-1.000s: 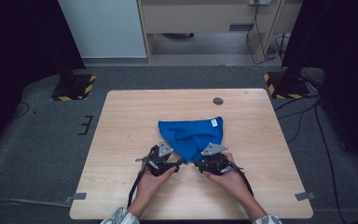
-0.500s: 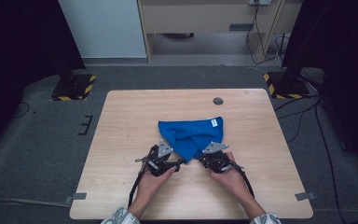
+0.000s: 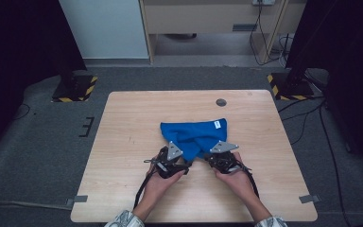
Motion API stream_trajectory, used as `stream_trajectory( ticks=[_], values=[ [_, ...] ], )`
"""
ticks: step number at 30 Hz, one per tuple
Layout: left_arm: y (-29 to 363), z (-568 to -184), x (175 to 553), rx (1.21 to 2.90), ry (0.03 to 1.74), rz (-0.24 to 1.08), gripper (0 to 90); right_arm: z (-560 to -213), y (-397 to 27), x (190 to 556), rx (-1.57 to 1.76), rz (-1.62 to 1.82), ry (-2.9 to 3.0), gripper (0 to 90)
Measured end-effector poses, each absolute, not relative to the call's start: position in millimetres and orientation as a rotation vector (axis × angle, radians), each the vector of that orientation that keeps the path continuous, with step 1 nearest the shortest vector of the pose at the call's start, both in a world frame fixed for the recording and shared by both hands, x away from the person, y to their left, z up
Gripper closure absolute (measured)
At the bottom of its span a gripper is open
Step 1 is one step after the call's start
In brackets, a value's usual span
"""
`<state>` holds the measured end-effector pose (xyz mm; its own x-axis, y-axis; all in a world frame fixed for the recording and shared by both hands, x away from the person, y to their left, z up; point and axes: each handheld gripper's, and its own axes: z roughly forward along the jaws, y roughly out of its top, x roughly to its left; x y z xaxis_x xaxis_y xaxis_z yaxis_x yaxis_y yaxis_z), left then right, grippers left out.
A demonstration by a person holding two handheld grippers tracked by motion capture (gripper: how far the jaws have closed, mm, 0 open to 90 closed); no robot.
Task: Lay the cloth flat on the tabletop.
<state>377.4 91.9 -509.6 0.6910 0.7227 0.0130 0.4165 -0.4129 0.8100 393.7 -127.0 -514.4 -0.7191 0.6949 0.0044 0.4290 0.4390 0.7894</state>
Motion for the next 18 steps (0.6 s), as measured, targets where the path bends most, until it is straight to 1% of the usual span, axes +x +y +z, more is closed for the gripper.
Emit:
stream_trajectory(
  ticks=[3,5,7,10,13,15,18],
  values=[
    [86.2,-515.0,381.1,2.089,0.866,0.469,36.6,-513.0,-128.4,394.1,0.967,1.174,2.369,88.6],
    [84.3,-517.5,384.3,2.111,0.859,0.479,40.3,-512.5,-129.2,394.3,0.970,1.173,2.365,88.6],
    [83.5,-519.7,387.7,2.134,0.869,0.482,46.6,-512.0,-129.7,394.4,0.973,1.178,2.362,88.6],
    [84.2,-521.6,390.5,2.151,0.860,0.474,65.5,-511.5,-131.4,395.0,0.975,1.178,2.358,88.6],
    [87.5,-520.8,392.1,2.144,0.854,0.457,80.4,-511.2,-133.4,395.6,0.977,1.178,2.348,88.6],
    [91.1,-518.8,393.2,2.128,0.860,0.446,84.9,-510.5,-135.0,395.7,0.981,1.179,2.345,88.6],
    [101.2,-512.7,396.6,2.073,0.899,0.426,85.3,-508.1,-139.9,396.2,0.987,1.175,2.337,88.6]
  ],
)
